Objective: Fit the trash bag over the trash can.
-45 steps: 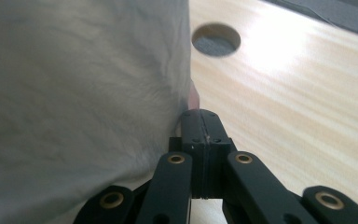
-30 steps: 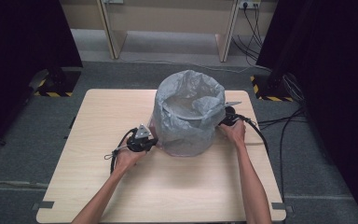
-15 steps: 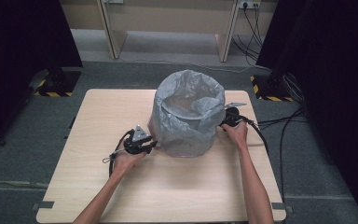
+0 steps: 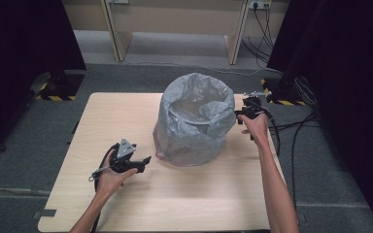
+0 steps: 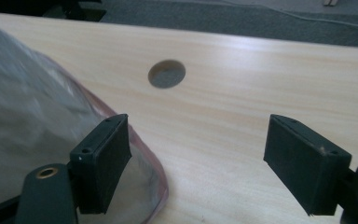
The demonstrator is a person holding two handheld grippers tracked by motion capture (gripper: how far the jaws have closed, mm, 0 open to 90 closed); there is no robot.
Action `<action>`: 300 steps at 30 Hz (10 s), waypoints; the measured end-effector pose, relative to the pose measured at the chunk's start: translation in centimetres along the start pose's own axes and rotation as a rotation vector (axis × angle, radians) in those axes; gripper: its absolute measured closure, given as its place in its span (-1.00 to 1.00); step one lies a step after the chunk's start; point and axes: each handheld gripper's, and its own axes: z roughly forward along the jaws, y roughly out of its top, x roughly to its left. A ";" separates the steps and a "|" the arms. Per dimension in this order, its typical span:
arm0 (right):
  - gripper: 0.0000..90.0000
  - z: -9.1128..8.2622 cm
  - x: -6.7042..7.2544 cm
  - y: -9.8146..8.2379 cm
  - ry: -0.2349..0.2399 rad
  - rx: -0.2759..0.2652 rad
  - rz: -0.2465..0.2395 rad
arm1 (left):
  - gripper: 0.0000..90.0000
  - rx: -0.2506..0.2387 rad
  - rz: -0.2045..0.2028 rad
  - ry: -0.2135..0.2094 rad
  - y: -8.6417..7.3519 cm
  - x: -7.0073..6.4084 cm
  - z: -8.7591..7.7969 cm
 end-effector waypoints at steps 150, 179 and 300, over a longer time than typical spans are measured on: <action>-0.56 -11.8 10.7 12.0 -0.013 -0.114 -0.086 | -0.68 0.137 -0.074 -0.013 -3.3 2.0 0.3; -0.67 -10.5 2.6 4.6 -0.043 -0.210 -0.004 | -0.69 0.137 -0.074 -0.013 -3.3 2.0 0.3; -0.66 -5.9 4.8 -18.9 -0.082 0.034 -0.141 | -0.75 0.144 -0.055 -0.036 -3.3 1.9 0.3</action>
